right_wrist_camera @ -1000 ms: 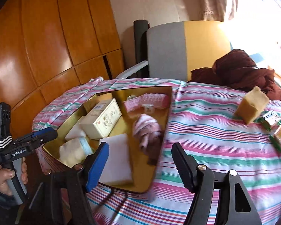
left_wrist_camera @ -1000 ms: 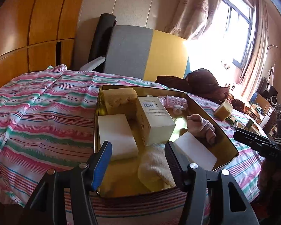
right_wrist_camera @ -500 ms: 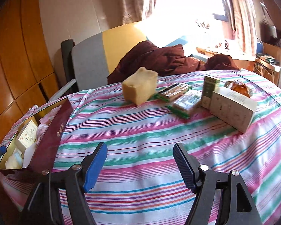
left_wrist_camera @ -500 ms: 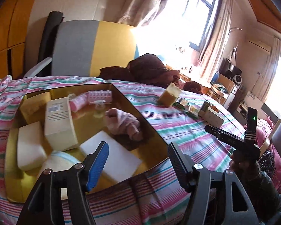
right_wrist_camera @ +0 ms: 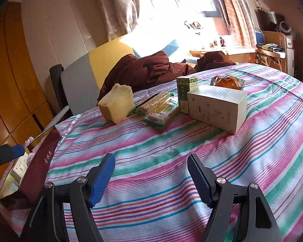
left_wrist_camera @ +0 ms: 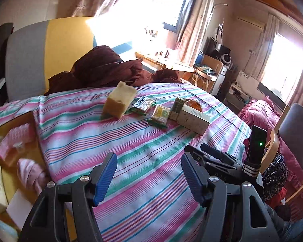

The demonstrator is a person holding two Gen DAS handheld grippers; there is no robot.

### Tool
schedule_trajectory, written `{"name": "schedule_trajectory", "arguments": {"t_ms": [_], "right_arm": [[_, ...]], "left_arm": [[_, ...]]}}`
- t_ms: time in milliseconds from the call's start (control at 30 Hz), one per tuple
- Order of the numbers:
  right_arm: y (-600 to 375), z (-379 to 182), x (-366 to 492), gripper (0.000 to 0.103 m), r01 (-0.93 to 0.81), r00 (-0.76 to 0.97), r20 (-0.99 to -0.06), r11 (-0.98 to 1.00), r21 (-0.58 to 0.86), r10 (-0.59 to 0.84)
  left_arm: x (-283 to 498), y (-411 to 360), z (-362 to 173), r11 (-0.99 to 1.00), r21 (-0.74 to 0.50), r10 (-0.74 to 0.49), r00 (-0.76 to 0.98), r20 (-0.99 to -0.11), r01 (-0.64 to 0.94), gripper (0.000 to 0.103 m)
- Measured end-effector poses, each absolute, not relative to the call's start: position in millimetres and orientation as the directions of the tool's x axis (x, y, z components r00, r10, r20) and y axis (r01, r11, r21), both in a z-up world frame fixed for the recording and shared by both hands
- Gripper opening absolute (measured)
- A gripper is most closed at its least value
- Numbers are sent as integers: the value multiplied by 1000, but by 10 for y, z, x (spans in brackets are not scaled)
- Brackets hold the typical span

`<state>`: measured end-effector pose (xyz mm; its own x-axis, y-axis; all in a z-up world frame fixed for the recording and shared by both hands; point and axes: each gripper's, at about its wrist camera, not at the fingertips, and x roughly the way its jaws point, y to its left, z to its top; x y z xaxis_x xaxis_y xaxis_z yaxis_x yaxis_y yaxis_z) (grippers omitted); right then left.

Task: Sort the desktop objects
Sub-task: 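Move both open tools back toward the remaining items on the table, then close the left tool on the small green box and lift it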

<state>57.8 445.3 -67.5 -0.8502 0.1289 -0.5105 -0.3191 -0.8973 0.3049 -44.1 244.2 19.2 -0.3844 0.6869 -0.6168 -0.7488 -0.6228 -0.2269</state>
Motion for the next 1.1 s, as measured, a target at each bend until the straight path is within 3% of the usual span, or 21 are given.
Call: {"name": "schedule_trajectory", "arguments": {"t_ms": [533, 733, 1100], "right_arm": [[4664, -877, 620, 79, -221, -900, -436, -841, 494, -19], [4665, -878, 647, 81, -195, -912, -409, -837, 510, -37], [4673, -883, 635, 86, -155, -917, -391, -834, 529, -78]], "left_arm": [[-997, 4274, 166, -505, -165, 664, -259, -701, -847, 67], [-1110, 4711, 59, -473, -87, 632, -269, -727, -877, 67], [-1305, 5077, -104, -458, -91, 631, -252, -734, -884, 67]]}}
